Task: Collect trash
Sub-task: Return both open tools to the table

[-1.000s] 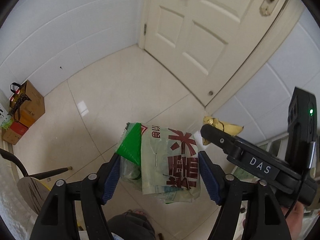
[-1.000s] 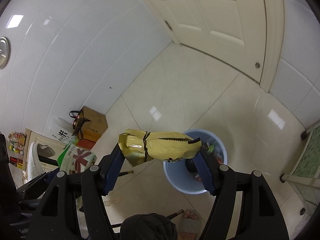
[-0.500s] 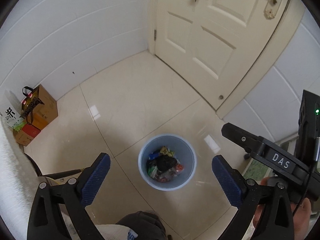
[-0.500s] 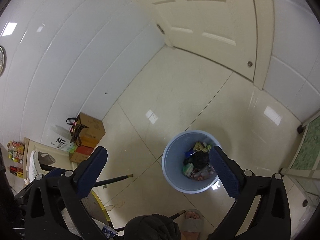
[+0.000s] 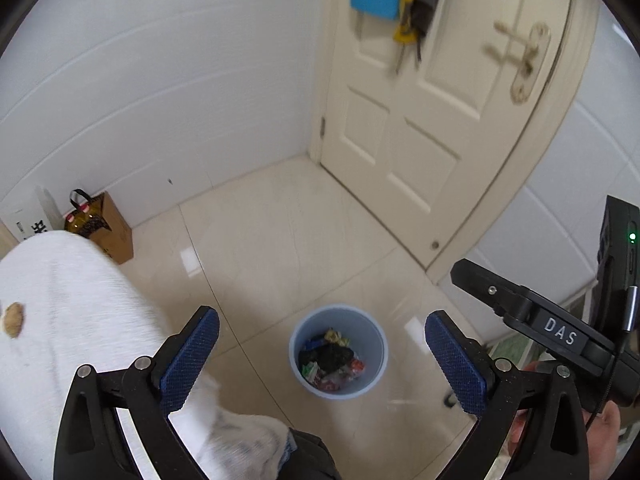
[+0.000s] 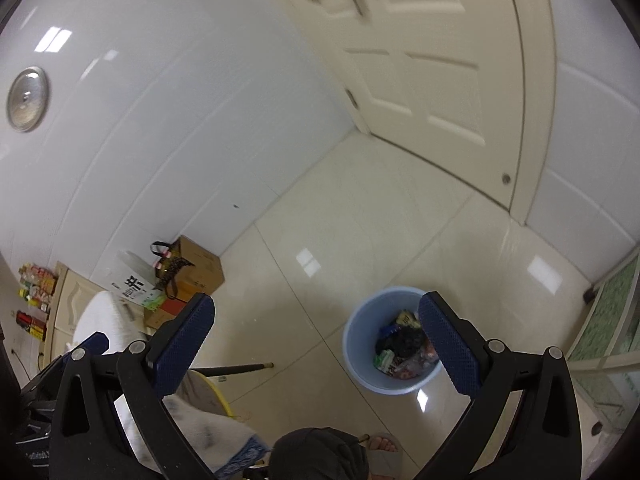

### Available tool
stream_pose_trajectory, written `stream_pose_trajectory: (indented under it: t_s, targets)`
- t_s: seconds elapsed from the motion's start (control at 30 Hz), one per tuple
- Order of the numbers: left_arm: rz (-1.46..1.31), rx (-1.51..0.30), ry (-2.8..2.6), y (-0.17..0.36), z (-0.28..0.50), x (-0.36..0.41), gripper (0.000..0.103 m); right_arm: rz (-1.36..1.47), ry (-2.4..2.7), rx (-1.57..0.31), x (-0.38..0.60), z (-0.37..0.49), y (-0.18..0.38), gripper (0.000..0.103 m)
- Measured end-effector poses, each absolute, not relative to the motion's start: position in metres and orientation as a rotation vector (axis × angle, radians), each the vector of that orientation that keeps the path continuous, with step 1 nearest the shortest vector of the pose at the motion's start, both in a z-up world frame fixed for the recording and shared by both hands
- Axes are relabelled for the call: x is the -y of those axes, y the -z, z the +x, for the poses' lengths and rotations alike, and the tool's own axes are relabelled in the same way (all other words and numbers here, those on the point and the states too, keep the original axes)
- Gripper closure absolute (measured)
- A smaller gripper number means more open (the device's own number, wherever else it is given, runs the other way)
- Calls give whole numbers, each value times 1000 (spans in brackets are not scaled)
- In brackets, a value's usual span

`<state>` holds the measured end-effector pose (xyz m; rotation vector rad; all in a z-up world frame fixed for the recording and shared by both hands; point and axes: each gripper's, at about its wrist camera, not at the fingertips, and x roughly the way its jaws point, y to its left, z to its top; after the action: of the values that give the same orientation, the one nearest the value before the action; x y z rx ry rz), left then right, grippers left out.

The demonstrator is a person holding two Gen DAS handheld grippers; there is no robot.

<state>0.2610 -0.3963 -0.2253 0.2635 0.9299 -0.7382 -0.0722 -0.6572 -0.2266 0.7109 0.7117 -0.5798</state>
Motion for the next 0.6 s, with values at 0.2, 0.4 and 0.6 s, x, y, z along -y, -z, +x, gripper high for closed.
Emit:
stream_pose_trajectory:
  t_s: [0.2, 0.4, 0.6]
  targets:
    - [182, -849, 713, 178, 232, 318, 1, 617, 524, -665, 608, -59, 180, 0]
    - [106, -765, 671, 136, 198, 234, 1, 527, 456, -619, 551, -44, 139, 0]
    - [47, -687, 611, 98, 158, 152, 1, 441, 373, -585, 496, -24, 108, 0]
